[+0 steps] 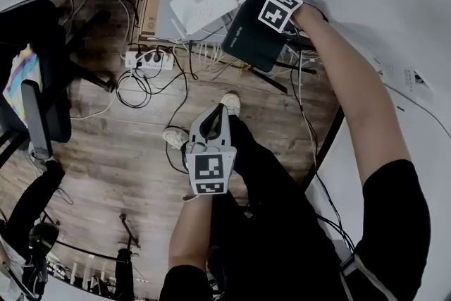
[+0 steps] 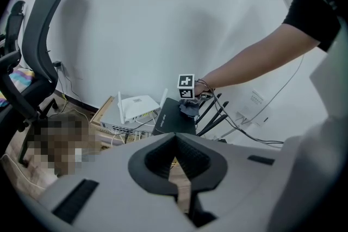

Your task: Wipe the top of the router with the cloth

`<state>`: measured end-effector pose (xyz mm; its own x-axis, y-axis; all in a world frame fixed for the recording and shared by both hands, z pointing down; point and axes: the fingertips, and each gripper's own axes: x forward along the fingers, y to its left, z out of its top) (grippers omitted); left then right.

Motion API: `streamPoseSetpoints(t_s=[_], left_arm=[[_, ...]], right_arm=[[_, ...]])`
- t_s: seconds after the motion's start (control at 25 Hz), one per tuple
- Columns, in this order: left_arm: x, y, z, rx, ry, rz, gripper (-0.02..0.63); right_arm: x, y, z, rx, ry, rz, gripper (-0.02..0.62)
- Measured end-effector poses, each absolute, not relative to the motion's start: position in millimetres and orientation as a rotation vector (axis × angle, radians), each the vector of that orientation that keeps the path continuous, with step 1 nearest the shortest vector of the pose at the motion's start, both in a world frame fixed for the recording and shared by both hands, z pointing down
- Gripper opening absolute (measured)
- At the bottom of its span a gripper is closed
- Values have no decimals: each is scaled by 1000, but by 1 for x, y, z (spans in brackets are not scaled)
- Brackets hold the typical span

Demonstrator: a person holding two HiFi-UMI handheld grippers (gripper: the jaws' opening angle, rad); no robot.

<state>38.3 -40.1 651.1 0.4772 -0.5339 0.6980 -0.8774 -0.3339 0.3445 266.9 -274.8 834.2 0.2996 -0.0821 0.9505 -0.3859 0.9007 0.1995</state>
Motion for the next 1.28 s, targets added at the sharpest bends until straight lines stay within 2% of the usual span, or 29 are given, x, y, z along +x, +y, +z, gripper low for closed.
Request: streamPoseSetpoints(t_s=[0.56, 1.04, 1.28], left_arm=[[39, -21, 642, 2035, -1153, 604, 11], [26, -1, 640, 2027, -1156, 601, 11], [19, 4, 637, 2026, -1167, 593, 11]], right_arm=[[244, -201, 829, 208, -1216, 303, 78], [201, -138, 820, 11, -1300, 367, 78], [171, -98, 817, -93, -1386, 515, 78]])
